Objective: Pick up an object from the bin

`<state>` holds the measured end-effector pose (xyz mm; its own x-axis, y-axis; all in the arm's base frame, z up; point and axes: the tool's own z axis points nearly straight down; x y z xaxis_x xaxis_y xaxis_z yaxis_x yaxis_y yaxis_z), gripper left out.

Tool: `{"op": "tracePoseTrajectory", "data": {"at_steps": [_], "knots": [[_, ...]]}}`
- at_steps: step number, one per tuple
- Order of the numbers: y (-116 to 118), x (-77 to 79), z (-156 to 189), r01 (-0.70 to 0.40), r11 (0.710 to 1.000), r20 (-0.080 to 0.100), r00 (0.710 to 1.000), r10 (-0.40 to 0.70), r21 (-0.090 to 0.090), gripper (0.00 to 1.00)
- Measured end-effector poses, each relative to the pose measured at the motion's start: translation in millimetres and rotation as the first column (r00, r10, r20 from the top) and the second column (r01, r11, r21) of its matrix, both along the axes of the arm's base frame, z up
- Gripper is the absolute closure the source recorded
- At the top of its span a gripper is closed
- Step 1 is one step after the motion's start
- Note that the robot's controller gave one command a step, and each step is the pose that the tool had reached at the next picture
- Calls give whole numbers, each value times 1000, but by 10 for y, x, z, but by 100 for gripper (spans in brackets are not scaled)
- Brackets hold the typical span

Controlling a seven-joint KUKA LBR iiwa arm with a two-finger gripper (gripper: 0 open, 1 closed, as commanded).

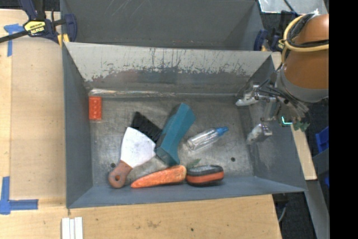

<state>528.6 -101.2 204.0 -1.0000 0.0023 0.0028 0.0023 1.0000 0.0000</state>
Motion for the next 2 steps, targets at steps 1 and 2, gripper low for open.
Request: {"op": "tracePoseTrajectory", "data": {"at_steps": [1, 2], "knots": [[3, 16, 29, -2, 1000, 6, 1000, 2, -1, 0], [6, 23, 16, -3, 1000, 8, 1000, 3, -1, 0]]}}
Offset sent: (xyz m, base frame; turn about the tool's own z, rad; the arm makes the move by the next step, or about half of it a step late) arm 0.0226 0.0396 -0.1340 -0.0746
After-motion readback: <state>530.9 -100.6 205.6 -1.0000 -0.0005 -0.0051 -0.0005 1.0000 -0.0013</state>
